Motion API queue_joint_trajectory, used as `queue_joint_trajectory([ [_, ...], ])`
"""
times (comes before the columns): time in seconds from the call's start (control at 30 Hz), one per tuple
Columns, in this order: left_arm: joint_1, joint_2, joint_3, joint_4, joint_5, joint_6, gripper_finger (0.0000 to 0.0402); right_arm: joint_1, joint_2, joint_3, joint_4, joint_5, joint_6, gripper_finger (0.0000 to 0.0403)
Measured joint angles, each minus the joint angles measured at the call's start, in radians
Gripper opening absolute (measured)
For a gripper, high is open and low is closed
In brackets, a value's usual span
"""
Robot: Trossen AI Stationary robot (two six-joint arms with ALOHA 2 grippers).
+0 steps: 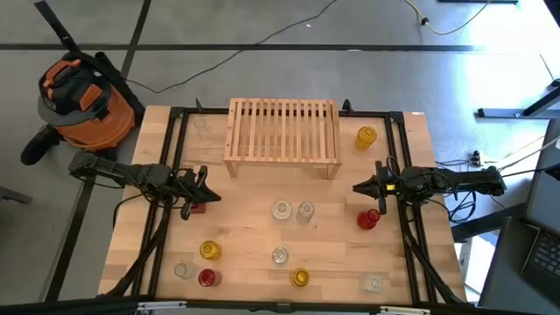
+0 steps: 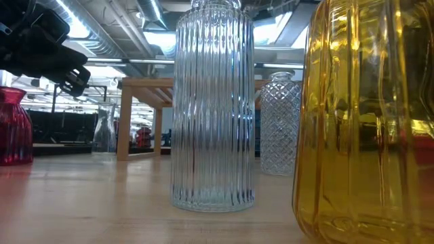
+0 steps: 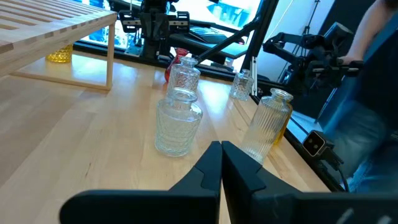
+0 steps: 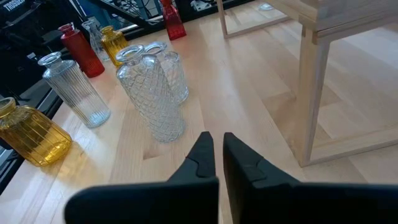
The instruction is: Sort vases onto shelf
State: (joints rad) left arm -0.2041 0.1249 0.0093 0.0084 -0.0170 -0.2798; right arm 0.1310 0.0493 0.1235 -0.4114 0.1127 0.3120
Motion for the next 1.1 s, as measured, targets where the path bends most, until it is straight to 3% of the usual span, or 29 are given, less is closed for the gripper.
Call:
queue_joint_trajectory([
  [0.23,0.000,0.000,0.000,0.000,0.000,0.000,0.0000,0.000,0.000,0.000,0.000,0.002,-0.003,0.0001],
  [0.37,0.000,0.000,0.000,0.000,0.000,0.000,0.0000,0.000,0.000,0.000,0.046,0.087,0.039,0.0001],
  [0.73,0.016,0.000,-0.001,0.012,-0.077,0.087,0.0000,0.000,0.001,0.000,0.438,0.109,0.318,0.0001],
  [0.97,0.016,0.000,-0.001,0.012,-0.076,0.125,0.0000,0.000,0.009,0.000,0.798,0.301,0.341,0.0001],
  [1.1,0.016,0.000,-0.001,0.026,-0.095,-0.020,0.0000,0.000,0.009,0.000,0.964,0.392,0.338,0.0001],
])
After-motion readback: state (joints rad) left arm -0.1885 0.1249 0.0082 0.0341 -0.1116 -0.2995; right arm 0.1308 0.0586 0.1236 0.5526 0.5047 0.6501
